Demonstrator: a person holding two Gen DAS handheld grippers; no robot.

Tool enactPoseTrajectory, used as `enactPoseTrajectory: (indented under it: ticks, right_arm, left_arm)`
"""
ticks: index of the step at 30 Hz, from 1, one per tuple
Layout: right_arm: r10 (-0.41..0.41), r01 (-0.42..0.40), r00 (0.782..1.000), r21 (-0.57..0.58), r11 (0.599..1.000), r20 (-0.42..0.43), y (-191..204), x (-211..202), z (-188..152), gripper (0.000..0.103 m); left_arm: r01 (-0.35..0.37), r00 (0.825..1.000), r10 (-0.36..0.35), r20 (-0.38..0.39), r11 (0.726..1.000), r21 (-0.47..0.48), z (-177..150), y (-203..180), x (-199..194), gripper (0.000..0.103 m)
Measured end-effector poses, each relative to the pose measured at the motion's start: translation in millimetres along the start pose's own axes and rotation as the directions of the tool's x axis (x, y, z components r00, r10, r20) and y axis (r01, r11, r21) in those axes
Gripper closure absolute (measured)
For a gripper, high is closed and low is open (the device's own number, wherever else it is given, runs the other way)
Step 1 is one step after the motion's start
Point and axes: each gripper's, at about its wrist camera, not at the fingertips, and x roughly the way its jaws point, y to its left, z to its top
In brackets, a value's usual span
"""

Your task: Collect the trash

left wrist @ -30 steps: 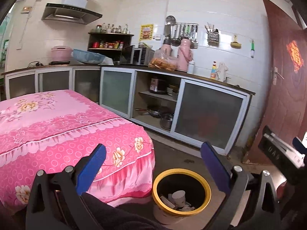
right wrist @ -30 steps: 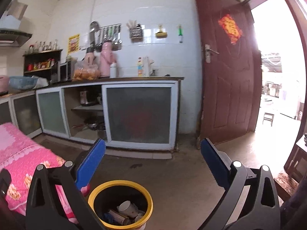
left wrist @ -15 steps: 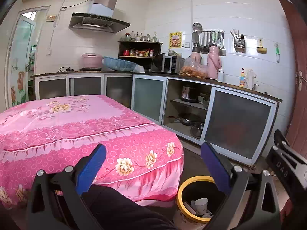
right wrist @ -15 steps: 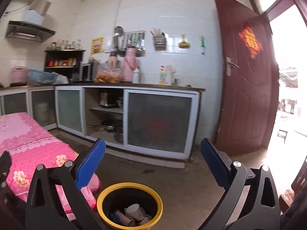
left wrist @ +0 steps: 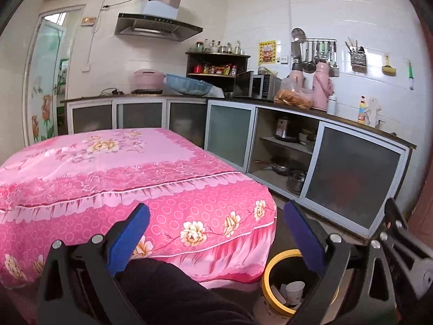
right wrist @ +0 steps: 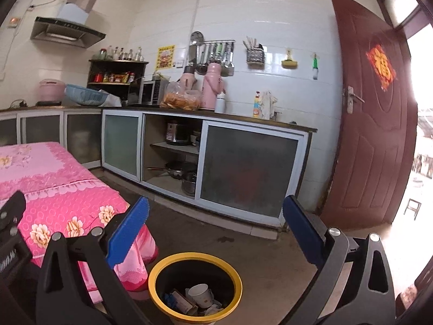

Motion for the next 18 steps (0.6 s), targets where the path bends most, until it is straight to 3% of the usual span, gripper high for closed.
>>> enactPoseTrajectory:
  ticks: [18]
  right_arm:
    - [0.035,-0.035,0.999,0.008,0.999,-0.041,-2.9,11.6,-1.3,0.008]
  left_arm:
    - [-0.013,1.000,0.013,-0.009,1.000,0.013,6.8,-14.3,5.0,0.008]
